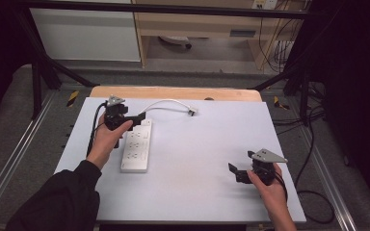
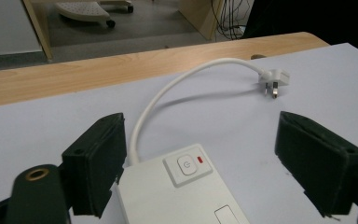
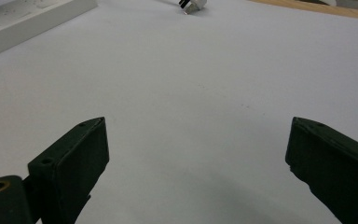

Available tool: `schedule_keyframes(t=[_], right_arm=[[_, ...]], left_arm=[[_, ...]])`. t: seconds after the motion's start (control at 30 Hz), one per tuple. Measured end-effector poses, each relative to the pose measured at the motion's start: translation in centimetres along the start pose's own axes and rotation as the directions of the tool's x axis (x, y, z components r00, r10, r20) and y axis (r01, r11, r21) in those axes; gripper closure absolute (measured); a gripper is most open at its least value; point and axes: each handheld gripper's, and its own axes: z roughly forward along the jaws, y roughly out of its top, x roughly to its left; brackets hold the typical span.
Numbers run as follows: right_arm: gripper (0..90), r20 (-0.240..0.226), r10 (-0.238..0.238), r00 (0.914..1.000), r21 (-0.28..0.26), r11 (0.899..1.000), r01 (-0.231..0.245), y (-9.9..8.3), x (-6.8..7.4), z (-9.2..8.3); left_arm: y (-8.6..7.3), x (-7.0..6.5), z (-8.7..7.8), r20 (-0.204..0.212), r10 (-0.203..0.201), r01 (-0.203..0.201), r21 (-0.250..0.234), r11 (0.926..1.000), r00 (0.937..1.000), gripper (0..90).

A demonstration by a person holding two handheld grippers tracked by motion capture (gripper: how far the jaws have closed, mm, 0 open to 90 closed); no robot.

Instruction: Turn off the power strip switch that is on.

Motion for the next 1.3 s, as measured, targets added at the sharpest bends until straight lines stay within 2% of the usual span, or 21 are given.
schedule_keyframes(t=[0.17, 0.3, 0.4, 0.6, 0.7, 0.87, 0.93, 1.0, 1.1, 1.3], right_arm=[[6.6, -0.002, 0.001, 1.0, -0.002, 1.0, -0.001, 0.0, 0.0, 0.0], [6.9, -0.006, 0.0, 1.0, 0.004, 1.0, 0.0, 0.0, 0.1, 0.1], [6.8, -0.007, -0.002, 1.0, 0.005, 1.0, 0.002, 0.0, 0.1, 0.2], [6.6, -0.006, -0.002, 1.0, 0.009, 1.0, 0.002, -0.1, 0.1, 0.2], [6.7, -0.008, -0.003, 1.0, 0.01, 1.0, 0.003, -0.1, 0.2, 0.2], [6.7, -0.014, -0.002, 0.9999, 0.011, 1.0, 0.002, -0.1, 0.2, 0.3], [6.7, -0.013, 0.0, 0.9999, 0.008, 1.0, 0.0, -0.1, 0.2, 0.2], [6.7, -0.013, 0.003, 0.9999, 0.008, 1.0, -0.003, -0.1, 0.2, 0.2], [6.6, -0.012, 0.003, 0.9999, 0.007, 1.0, -0.003, -0.1, 0.2, 0.2], [6.6, -0.013, 0.006, 0.9999, 0.006, 1.0, -0.006, -0.1, 0.2, 0.2]], left_arm=[[0.0, -0.5, 0.1, -0.001, 0.015, -0.015, 0.008, 0.9999, 0.9999, 25.8], [-0.3, -1.1, 0.5, 0.012, 0.017, -0.017, 0.036, 0.9992, 0.9998, 31.7], [-0.3, -1.5, 0.7, 0.018, 0.041, -0.041, 0.038, 0.9984, 0.999, 39.0], [-0.4, -1.9, 0.5, 0.036, 0.063, -0.064, 0.044, 0.997, 0.9974, 53.7], [-0.5, -1.9, 0.6, 0.021, 0.074, -0.075, 0.059, 0.9955, 0.9971, 59.0], [-0.7, -1.9, 1.0, 0.037, 0.06, -0.063, 0.072, 0.9954, 0.9975, 70.9], [-0.7, -2.0, 1.1, 0.046, 0.069, -0.072, 0.071, 0.9949, 0.9966, 75.6], [-0.8, -2.1, 1.1, 0.031, 0.079, -0.081, 0.063, 0.9947, 0.9964, 80.1], [-0.9, -2.1, 1.2, 0.037, 0.058, -0.061, 0.068, 0.9959, 0.9976, 83.1], [-1.2, -2.1, 1.4, 0.047, 0.05, -0.053, 0.081, 0.9953, 0.9977, 88.5]])
